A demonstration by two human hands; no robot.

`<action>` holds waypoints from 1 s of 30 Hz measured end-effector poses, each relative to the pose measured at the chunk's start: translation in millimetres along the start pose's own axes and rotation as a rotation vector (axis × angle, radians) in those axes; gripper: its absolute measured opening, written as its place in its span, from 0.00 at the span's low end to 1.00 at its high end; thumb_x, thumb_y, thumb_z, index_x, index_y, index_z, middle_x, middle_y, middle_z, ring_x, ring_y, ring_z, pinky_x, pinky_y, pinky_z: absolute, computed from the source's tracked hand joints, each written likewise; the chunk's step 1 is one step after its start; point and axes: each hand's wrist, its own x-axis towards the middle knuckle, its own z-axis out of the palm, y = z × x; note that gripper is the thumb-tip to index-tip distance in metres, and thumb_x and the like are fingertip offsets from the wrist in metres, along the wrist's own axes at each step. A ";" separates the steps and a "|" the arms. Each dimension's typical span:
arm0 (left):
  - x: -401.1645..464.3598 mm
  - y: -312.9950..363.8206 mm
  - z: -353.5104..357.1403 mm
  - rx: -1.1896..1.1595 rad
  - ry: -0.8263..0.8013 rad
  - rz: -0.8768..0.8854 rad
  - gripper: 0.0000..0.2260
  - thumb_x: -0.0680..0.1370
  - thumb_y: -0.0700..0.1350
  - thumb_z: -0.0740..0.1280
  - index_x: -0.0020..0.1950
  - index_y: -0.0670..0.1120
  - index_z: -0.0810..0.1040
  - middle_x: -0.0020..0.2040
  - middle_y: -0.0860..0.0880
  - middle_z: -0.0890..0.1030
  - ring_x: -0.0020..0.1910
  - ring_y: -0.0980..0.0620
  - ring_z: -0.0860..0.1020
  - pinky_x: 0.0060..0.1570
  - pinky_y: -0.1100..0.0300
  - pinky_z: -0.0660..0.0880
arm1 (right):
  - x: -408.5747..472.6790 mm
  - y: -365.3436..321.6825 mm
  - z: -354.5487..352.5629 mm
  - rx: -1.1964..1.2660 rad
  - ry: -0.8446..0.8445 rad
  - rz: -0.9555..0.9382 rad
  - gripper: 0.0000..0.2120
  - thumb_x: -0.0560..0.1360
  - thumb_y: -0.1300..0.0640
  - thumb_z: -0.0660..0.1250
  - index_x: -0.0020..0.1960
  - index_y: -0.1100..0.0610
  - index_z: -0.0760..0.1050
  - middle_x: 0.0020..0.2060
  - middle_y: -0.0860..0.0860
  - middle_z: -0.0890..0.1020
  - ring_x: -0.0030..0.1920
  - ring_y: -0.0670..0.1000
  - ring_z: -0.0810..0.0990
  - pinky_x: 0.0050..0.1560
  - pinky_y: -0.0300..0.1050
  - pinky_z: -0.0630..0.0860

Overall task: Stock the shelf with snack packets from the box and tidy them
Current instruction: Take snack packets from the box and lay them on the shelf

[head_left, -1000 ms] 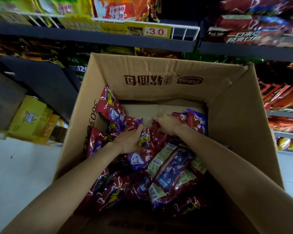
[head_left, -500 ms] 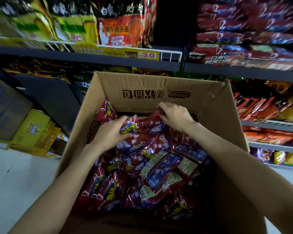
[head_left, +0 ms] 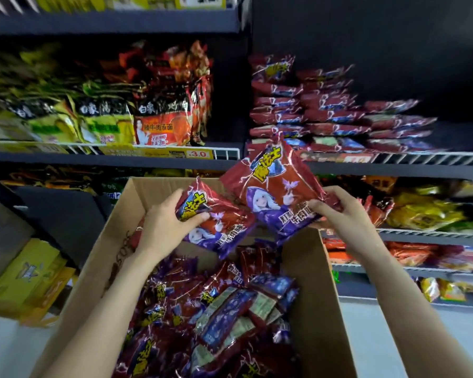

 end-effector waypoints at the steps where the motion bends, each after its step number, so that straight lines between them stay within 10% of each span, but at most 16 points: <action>1: 2.0 13.9 1.9 -0.034 0.014 0.030 0.27 0.69 0.58 0.71 0.63 0.48 0.73 0.47 0.57 0.79 0.45 0.58 0.78 0.42 0.68 0.72 | -4.3 -0.2 -10.9 0.046 0.008 -0.001 0.06 0.75 0.61 0.68 0.51 0.55 0.74 0.43 0.53 0.84 0.41 0.50 0.84 0.35 0.39 0.79; 7: 15.2 98.9 28.5 -0.124 0.042 0.199 0.28 0.68 0.58 0.69 0.64 0.47 0.72 0.47 0.63 0.77 0.44 0.68 0.76 0.43 0.77 0.71 | -21.7 0.5 -79.6 0.024 -0.071 -0.087 0.18 0.75 0.66 0.67 0.59 0.49 0.71 0.49 0.49 0.83 0.49 0.49 0.83 0.47 0.42 0.80; 13: 33.3 176.0 73.5 -0.117 0.043 0.336 0.31 0.69 0.55 0.71 0.69 0.46 0.69 0.56 0.53 0.78 0.53 0.56 0.77 0.53 0.61 0.75 | -19.7 -16.7 -146.1 -0.277 -0.155 -0.203 0.14 0.74 0.49 0.66 0.58 0.39 0.68 0.46 0.39 0.82 0.46 0.44 0.82 0.45 0.42 0.80; 30: 211.9 371.2 151.2 0.198 0.416 0.778 0.20 0.72 0.54 0.72 0.58 0.43 0.77 0.49 0.48 0.83 0.46 0.49 0.81 0.41 0.61 0.73 | 84.3 -50.4 -348.5 -0.219 0.415 -0.391 0.08 0.79 0.57 0.63 0.56 0.47 0.70 0.49 0.43 0.81 0.51 0.46 0.79 0.55 0.48 0.74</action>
